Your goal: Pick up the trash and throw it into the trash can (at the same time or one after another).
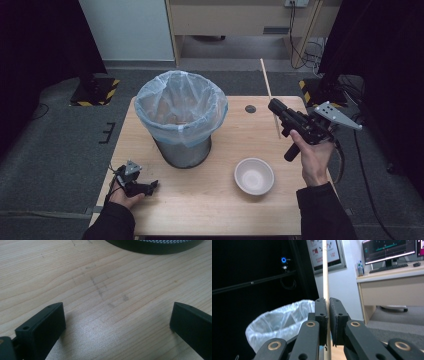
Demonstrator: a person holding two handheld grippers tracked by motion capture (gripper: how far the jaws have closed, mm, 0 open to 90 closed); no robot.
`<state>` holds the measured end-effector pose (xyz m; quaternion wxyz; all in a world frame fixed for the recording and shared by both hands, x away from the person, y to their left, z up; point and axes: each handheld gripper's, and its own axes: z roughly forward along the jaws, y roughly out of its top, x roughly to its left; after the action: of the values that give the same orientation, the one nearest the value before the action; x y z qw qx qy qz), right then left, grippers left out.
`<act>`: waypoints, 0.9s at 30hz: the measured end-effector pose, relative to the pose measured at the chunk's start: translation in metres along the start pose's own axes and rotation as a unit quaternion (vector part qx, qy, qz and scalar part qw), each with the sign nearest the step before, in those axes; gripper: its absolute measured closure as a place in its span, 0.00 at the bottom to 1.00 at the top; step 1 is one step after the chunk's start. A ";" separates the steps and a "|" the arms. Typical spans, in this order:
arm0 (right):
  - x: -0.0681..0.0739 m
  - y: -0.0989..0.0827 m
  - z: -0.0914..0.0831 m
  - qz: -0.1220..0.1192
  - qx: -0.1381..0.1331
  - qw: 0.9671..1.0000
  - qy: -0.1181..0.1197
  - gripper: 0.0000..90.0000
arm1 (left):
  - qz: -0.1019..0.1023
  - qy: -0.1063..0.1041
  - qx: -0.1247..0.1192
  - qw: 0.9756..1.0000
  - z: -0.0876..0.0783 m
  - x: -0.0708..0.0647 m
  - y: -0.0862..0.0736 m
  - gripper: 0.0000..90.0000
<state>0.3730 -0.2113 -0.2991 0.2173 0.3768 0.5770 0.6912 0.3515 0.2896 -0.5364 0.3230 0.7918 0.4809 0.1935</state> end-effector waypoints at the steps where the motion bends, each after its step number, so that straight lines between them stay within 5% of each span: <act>1: 0.001 0.002 0.001 0.000 -0.002 1.000 0.001 0.95 | 0.000 0.000 0.000 1.000 0.000 0.000 0.000 0.00; 27: 0.035 0.032 0.054 -0.013 -0.028 0.999 0.036 0.95 | 0.000 0.000 0.000 1.000 0.000 0.000 0.000 0.00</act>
<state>0.3969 -0.1592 -0.2563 0.2156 0.3381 0.5698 0.7173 0.3515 0.2896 -0.5364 0.3229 0.7919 0.4808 0.1934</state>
